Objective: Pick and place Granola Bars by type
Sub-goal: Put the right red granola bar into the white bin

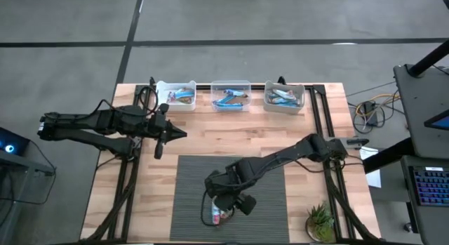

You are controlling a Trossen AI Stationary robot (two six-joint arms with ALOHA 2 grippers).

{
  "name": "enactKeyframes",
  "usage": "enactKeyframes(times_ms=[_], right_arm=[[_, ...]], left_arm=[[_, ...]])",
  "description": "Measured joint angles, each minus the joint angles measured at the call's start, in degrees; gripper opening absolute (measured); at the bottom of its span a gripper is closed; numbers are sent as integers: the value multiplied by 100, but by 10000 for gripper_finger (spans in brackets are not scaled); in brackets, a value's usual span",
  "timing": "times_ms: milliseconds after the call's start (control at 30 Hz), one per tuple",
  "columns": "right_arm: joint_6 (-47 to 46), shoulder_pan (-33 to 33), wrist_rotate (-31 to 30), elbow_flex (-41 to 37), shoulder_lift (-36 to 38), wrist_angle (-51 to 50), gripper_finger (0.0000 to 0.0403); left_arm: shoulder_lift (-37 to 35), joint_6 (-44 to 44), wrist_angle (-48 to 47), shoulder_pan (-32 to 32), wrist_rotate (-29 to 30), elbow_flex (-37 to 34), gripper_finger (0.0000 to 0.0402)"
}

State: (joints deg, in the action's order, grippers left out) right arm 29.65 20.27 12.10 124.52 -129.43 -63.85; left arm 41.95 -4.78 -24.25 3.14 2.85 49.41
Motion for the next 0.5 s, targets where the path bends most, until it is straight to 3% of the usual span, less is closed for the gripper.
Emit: enactKeyframes(times_ms=[500], right_arm=[[513, 20, -475, -965, -4, 506, 211]], left_arm=[[0, 2, -30, 3, 0, 0, 0]])
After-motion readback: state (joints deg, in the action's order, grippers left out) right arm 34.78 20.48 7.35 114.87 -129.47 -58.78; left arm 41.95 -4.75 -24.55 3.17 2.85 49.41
